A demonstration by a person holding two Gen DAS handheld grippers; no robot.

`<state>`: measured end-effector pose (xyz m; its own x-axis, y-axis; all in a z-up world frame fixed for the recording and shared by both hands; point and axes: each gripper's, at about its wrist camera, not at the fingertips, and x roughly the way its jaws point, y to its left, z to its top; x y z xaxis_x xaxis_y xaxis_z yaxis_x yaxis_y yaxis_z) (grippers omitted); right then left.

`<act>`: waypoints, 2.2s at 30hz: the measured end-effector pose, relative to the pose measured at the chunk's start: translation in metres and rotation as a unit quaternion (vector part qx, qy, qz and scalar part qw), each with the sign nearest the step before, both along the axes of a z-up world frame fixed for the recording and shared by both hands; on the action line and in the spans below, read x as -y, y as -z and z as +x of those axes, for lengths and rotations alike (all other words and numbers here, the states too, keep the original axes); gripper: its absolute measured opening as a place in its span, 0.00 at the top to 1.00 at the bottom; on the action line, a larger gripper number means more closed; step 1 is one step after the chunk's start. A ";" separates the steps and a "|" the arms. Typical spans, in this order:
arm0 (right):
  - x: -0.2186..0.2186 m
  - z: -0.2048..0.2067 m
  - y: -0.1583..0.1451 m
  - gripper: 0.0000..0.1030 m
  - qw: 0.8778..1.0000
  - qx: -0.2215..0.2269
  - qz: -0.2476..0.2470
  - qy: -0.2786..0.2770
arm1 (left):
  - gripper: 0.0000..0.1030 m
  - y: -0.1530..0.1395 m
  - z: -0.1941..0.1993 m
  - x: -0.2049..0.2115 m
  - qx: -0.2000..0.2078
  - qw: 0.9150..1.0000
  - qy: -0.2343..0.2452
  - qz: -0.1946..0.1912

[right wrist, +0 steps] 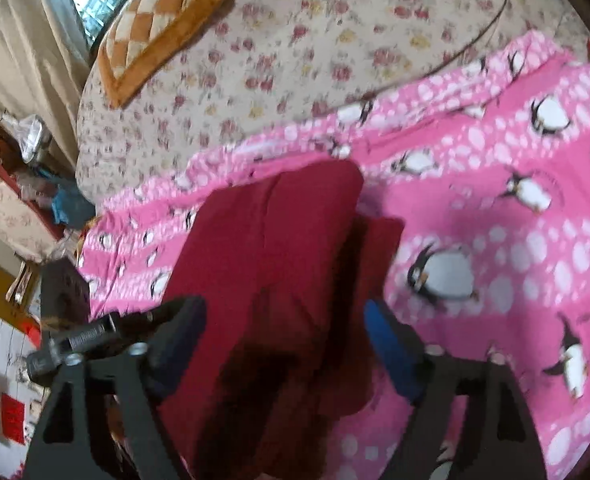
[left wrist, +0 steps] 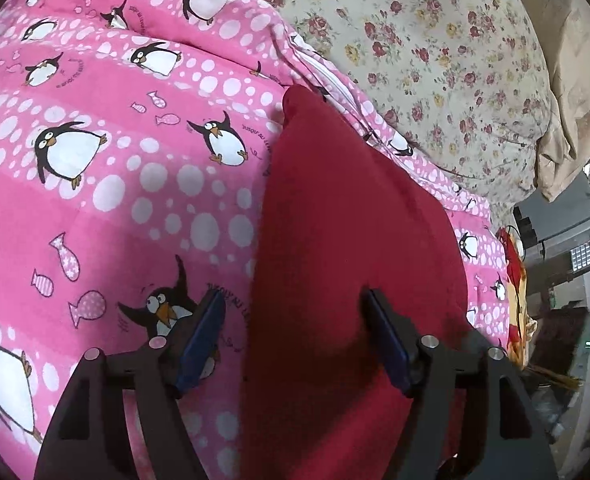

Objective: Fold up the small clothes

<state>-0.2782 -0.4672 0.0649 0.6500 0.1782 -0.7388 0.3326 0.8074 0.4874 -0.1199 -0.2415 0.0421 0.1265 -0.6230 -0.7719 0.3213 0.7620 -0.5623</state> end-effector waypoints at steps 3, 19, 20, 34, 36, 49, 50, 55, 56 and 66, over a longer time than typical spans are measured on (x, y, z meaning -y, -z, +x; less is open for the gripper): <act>0.007 0.007 0.021 0.13 0.999 -0.034 0.003 -0.002 | 0.44 0.004 0.005 0.001 -0.011 1.000 0.009 -0.005; 0.001 0.026 0.014 0.58 0.998 0.030 0.032 -0.038 | 0.74 -0.007 -0.004 0.010 0.005 0.997 0.074 -0.021; -0.003 0.024 0.007 0.58 0.998 0.034 0.028 -0.043 | 0.76 -0.011 -0.007 0.007 0.005 0.997 0.073 -0.023; -0.075 -0.018 0.009 0.40 0.996 -0.023 0.017 -0.086 | 0.51 -0.007 -0.068 -0.081 -0.012 1.000 0.005 0.017; -0.075 -0.031 -0.001 0.40 0.997 -0.014 0.013 -0.073 | 0.51 -0.013 -0.069 -0.086 -0.010 1.000 -0.005 0.023; -0.163 -0.090 -0.071 0.62 0.975 0.049 -0.094 -0.197 | 0.51 -0.039 -0.101 -0.095 0.102 0.990 -0.043 0.090; -0.163 -0.087 -0.061 0.63 0.975 0.026 -0.123 -0.183 | 0.51 -0.039 -0.104 -0.096 0.106 0.989 -0.042 0.092; -0.131 -0.088 -0.009 0.65 0.986 -0.055 -0.107 -0.114 | 0.51 -0.037 -0.113 -0.095 0.122 0.988 -0.034 0.092; -0.125 -0.093 -0.006 0.65 0.990 -0.050 -0.078 -0.102 | 0.51 -0.037 -0.114 -0.095 0.126 0.987 -0.035 0.095; -0.147 -0.109 -0.067 0.57 0.987 0.031 -0.120 -0.107 | 0.51 -0.045 -0.129 -0.094 0.155 0.980 -0.030 0.117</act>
<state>-0.3871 -0.3201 0.1322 0.6610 0.1412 -0.7370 0.1182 0.9503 0.2881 -0.2490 -0.1475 0.0870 0.4089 -0.4170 -0.8117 0.4004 0.8813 -0.2510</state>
